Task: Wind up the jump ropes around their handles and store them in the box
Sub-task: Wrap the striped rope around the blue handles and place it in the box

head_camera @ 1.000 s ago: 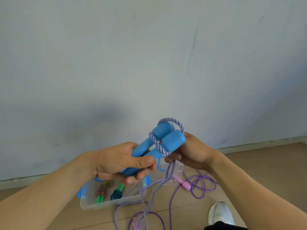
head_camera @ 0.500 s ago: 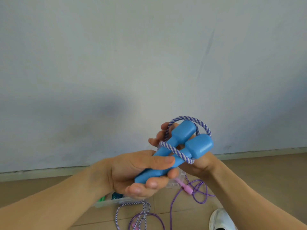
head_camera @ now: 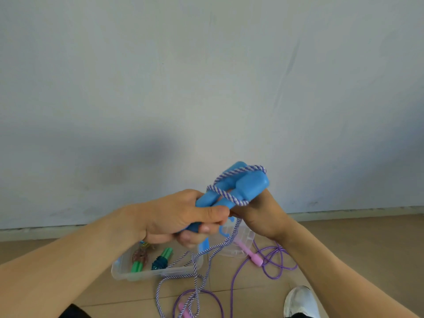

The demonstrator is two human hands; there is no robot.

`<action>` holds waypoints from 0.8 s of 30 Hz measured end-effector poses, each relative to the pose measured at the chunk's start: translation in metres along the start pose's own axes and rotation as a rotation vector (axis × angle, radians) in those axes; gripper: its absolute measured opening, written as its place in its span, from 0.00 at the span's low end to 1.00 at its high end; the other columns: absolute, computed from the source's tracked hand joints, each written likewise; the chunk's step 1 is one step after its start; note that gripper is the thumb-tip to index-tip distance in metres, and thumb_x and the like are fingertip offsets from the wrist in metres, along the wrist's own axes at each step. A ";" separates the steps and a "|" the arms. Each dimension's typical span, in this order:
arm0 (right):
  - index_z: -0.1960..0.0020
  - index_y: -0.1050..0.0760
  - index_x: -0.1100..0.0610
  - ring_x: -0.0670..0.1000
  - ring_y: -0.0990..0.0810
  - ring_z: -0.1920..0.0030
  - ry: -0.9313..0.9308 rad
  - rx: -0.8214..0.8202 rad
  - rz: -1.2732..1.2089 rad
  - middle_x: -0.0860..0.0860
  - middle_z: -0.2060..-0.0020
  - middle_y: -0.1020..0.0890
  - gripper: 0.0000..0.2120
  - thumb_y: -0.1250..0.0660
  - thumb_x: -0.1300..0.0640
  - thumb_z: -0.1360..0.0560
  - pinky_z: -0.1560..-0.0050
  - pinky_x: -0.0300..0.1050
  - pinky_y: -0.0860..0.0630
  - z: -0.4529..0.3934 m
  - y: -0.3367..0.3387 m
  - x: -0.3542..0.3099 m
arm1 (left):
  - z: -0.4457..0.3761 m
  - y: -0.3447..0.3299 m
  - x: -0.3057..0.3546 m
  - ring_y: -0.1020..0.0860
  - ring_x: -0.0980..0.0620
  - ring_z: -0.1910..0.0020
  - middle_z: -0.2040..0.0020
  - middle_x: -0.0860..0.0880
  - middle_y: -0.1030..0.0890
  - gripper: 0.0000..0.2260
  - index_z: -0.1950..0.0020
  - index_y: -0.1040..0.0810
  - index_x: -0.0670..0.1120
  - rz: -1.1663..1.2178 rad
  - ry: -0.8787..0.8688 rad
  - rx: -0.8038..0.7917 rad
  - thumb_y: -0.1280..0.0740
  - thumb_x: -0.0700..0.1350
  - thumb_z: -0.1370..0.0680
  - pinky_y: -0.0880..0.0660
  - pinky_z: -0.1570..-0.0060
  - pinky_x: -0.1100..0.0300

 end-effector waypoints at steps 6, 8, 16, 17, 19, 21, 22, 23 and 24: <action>0.70 0.27 0.52 0.48 0.34 0.71 -0.075 0.244 0.082 0.46 0.75 0.29 0.19 0.37 0.70 0.26 0.69 0.44 0.35 0.000 0.003 0.016 | -0.001 0.007 0.005 0.39 0.56 0.77 0.68 0.49 0.31 0.11 0.53 0.27 0.42 -0.104 0.044 0.222 0.35 0.50 0.20 0.41 0.77 0.66; 0.71 0.26 0.50 0.45 0.32 0.74 -0.103 0.321 0.177 0.45 0.77 0.27 0.20 0.36 0.69 0.26 0.71 0.38 0.34 0.002 0.001 0.014 | -0.002 0.008 0.004 0.39 0.56 0.77 0.69 0.49 0.31 0.10 0.54 0.27 0.41 -0.163 0.043 0.278 0.35 0.48 0.19 0.40 0.78 0.66; 0.68 0.25 0.58 0.44 0.34 0.76 -0.327 0.240 0.270 0.44 0.80 0.28 0.16 0.35 0.57 0.21 0.72 0.37 0.35 0.003 0.000 0.018 | -0.004 0.017 -0.001 0.36 0.56 0.80 0.71 0.49 0.30 0.14 0.57 0.23 0.40 -0.378 0.018 0.488 0.33 0.50 0.20 0.37 0.78 0.65; 0.66 0.25 0.59 0.45 0.34 0.76 -0.353 0.232 0.220 0.44 0.79 0.28 0.15 0.35 0.57 0.21 0.72 0.38 0.35 0.004 -0.001 0.018 | -0.006 0.019 -0.002 0.35 0.57 0.80 0.72 0.51 0.29 0.15 0.56 0.22 0.39 -0.391 0.019 0.517 0.33 0.51 0.21 0.37 0.78 0.65; 0.64 0.24 0.60 0.46 0.34 0.74 -0.390 0.259 0.159 0.47 0.75 0.27 0.13 0.36 0.61 0.21 0.71 0.40 0.35 0.002 0.002 0.020 | -0.007 0.019 -0.002 0.34 0.59 0.81 0.73 0.52 0.29 0.15 0.56 0.22 0.40 -0.347 0.024 0.527 0.34 0.51 0.20 0.37 0.79 0.66; 0.66 0.27 0.60 0.48 0.34 0.72 -0.429 0.355 0.258 0.51 0.73 0.27 0.12 0.37 0.69 0.24 0.70 0.42 0.36 0.001 0.013 0.027 | -0.007 0.014 -0.002 0.37 0.57 0.80 0.71 0.50 0.31 0.13 0.55 0.24 0.41 -0.255 0.033 0.397 0.35 0.50 0.19 0.39 0.79 0.67; 0.67 0.30 0.59 0.48 0.35 0.72 -0.452 0.394 0.321 0.51 0.74 0.29 0.14 0.39 0.73 0.27 0.70 0.41 0.37 0.001 0.017 0.031 | -0.007 0.011 -0.002 0.38 0.56 0.79 0.70 0.49 0.32 0.13 0.55 0.24 0.41 -0.234 0.032 0.326 0.36 0.50 0.19 0.40 0.79 0.66; 0.67 0.32 0.58 0.48 0.36 0.72 -0.473 0.411 0.335 0.51 0.74 0.30 0.15 0.40 0.75 0.28 0.71 0.41 0.38 0.000 0.019 0.035 | -0.007 0.008 -0.003 0.39 0.56 0.78 0.70 0.48 0.32 0.13 0.55 0.25 0.41 -0.225 0.026 0.292 0.36 0.50 0.19 0.41 0.79 0.66; 0.68 0.31 0.58 0.48 0.37 0.72 -0.478 0.414 0.303 0.50 0.75 0.31 0.15 0.40 0.73 0.27 0.71 0.42 0.39 0.000 0.018 0.038 | -0.007 0.007 -0.003 0.39 0.56 0.78 0.70 0.48 0.32 0.13 0.54 0.25 0.40 -0.216 0.014 0.293 0.36 0.50 0.19 0.41 0.79 0.66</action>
Point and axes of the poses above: each hand's wrist, its own z-axis away from the middle knuckle, its own y-axis out of the back of the hand, x = y × z, the point moved 3 cm from there along -z, towards the middle knuckle
